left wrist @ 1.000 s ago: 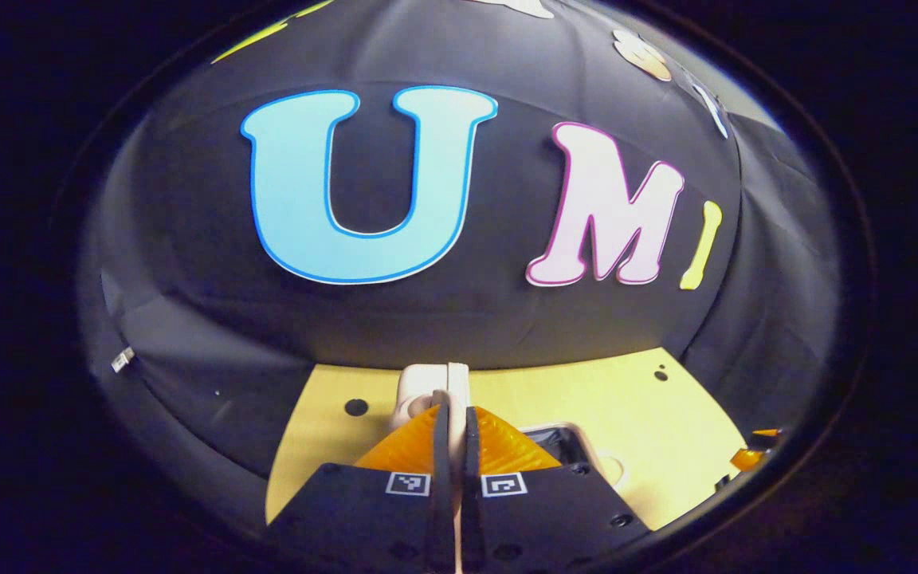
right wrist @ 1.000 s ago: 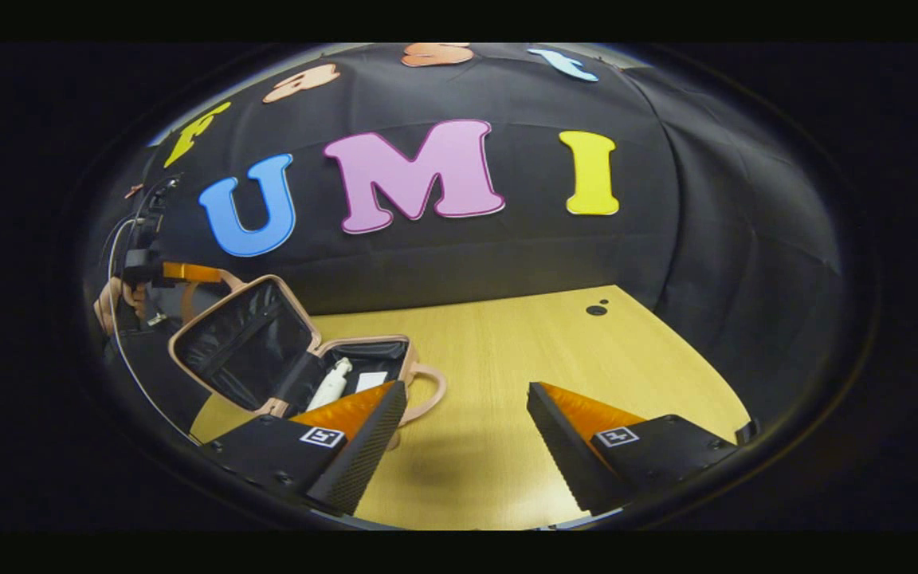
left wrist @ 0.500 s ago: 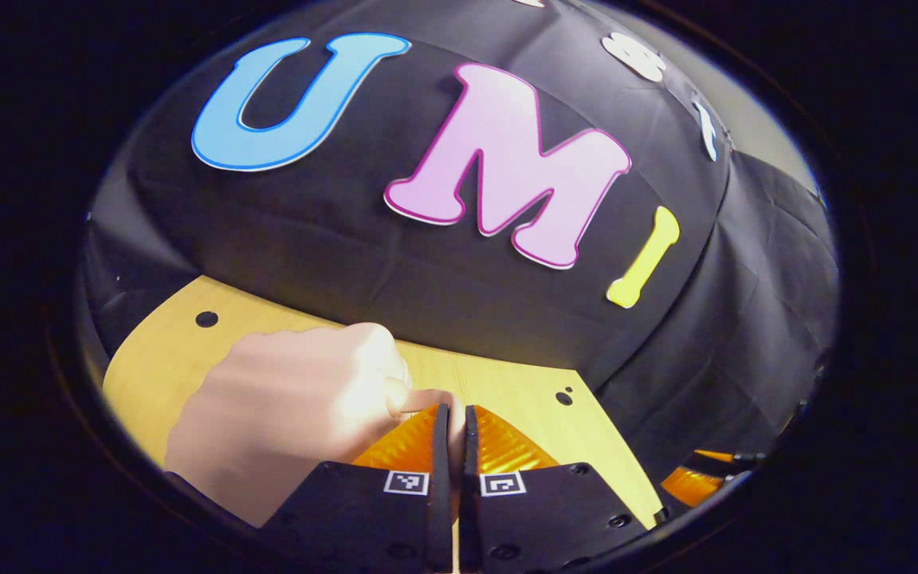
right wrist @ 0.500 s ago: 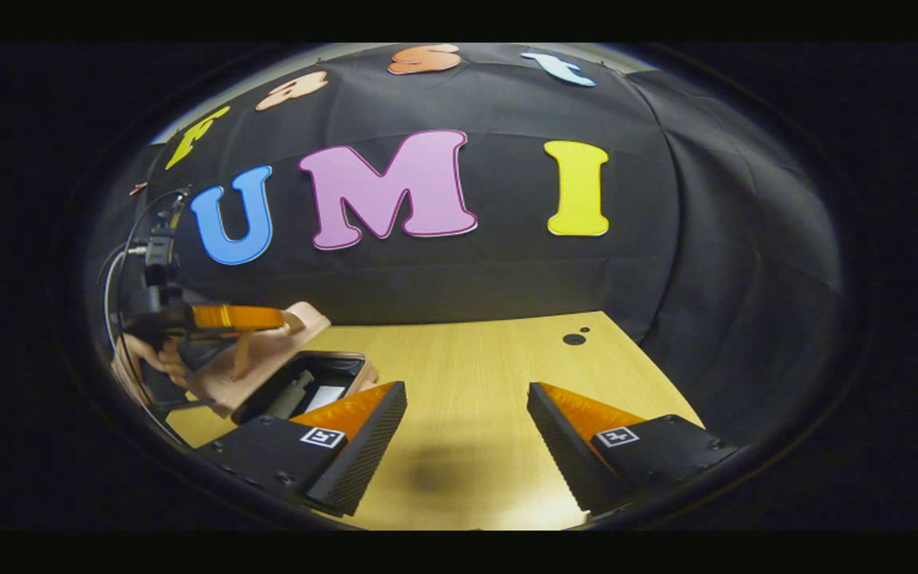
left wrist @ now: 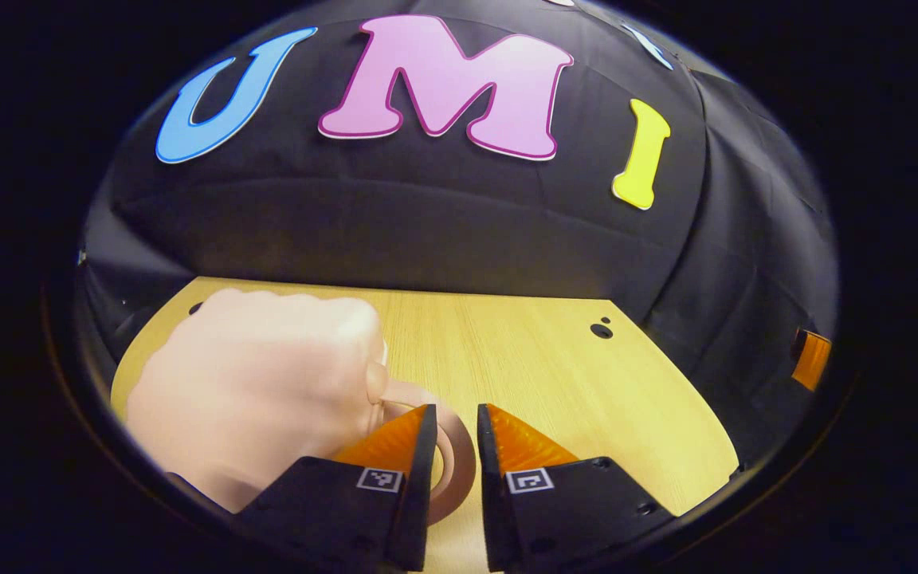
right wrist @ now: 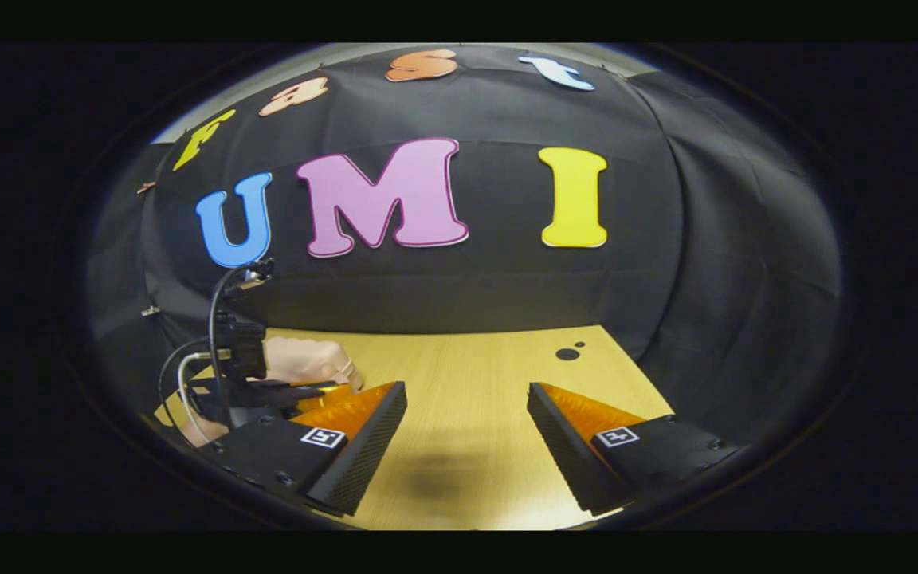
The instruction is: First open the suitcase, pack the skin care products into it, and then close the suitcase.
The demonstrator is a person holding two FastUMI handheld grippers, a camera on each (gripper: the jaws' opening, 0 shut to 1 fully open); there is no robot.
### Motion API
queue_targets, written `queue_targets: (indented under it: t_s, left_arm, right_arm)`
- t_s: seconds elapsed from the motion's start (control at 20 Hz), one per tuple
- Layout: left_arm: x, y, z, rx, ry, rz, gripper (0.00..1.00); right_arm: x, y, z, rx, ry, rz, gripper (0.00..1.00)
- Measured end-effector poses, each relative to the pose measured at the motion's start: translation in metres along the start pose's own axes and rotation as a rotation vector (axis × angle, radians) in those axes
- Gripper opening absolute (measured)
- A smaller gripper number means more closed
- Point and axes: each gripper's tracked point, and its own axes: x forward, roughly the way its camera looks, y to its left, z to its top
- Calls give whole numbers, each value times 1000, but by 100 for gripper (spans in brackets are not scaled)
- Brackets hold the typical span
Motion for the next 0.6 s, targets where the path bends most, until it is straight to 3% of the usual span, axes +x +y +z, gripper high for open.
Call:
queue_targets:
  t_s: [0.05,0.15,0.2,0.3,0.6]
  left_arm:
    - [-12,3,16,25,-31,11,31]
    - [-50,11,56,80,-118,20,49]
    - [-72,14,77,98,-173,23,70]
    - [-123,23,105,107,-252,38,96]
    - [-248,45,121,80,-386,63,98]
  right_arm:
    - [-1,3,4,9,-9,3,97]
    - [-8,5,17,7,-42,-11,97]
    - [-16,8,27,-1,-67,-19,97]
    - [-34,21,51,-14,-129,-13,97]
    - [-87,68,107,-50,-281,13,97]
